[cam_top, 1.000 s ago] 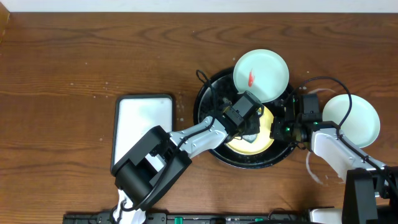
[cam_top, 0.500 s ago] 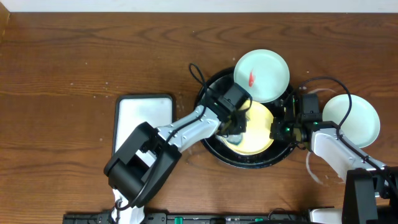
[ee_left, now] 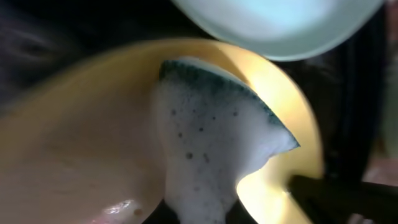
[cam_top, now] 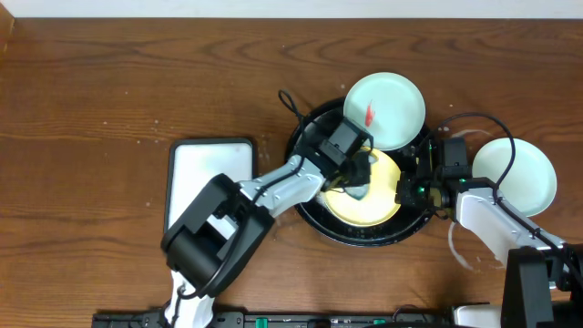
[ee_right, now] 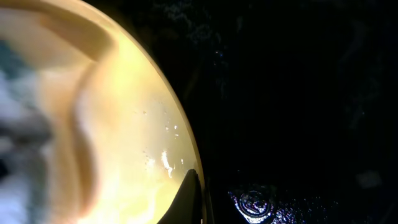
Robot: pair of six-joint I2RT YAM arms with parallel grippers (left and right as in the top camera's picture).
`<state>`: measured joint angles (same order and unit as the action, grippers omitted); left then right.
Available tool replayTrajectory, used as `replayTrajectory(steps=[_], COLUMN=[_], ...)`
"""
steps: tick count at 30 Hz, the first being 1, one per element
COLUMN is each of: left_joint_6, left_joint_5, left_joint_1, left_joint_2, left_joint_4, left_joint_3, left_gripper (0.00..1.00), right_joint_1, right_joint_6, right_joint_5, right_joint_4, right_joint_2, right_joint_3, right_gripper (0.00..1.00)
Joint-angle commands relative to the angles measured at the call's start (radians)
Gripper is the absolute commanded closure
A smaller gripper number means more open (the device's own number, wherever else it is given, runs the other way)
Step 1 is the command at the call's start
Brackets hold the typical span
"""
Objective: Clean dirty plates on tray and stack at the side
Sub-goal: 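Scrub the yellow plate with the sponge while the right gripper holds its rim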
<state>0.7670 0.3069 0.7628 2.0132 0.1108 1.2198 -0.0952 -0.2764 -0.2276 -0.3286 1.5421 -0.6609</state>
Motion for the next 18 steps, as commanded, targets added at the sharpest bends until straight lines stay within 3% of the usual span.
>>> replayTrajectory(steps=[1, 7, 11, 15, 18], left_joint_6=[0.150, 0.192, 0.172, 0.155, 0.088], left_joint_5=[0.117, 0.221, 0.240, 0.110, -0.023], left_joint_1=[0.050, 0.066, 0.051, -0.015, -0.088], left_joint_2=[0.040, 0.040, 0.039, 0.039, 0.039], left_joint_4=[-0.003, 0.000, 0.097, 0.257, 0.292], left_joint_3=[-0.019, -0.019, -0.019, -0.019, -0.017], left_gripper=[0.92, 0.92, 0.92, 0.93, 0.93], right_joint_1=[0.002, 0.002, 0.002, 0.002, 0.002], right_joint_6=[0.023, 0.023, 0.023, 0.023, 0.023], right_joint_5=[0.100, 0.100, 0.100, 0.100, 0.100], right_joint_4=[-0.023, -0.024, -0.024, -0.023, -0.023], right_joint_2=[0.019, 0.019, 0.019, 0.019, 0.019], right_joint_3=[0.025, 0.025, 0.025, 0.025, 0.025], right_gripper=[0.99, 0.99, 0.99, 0.99, 0.99])
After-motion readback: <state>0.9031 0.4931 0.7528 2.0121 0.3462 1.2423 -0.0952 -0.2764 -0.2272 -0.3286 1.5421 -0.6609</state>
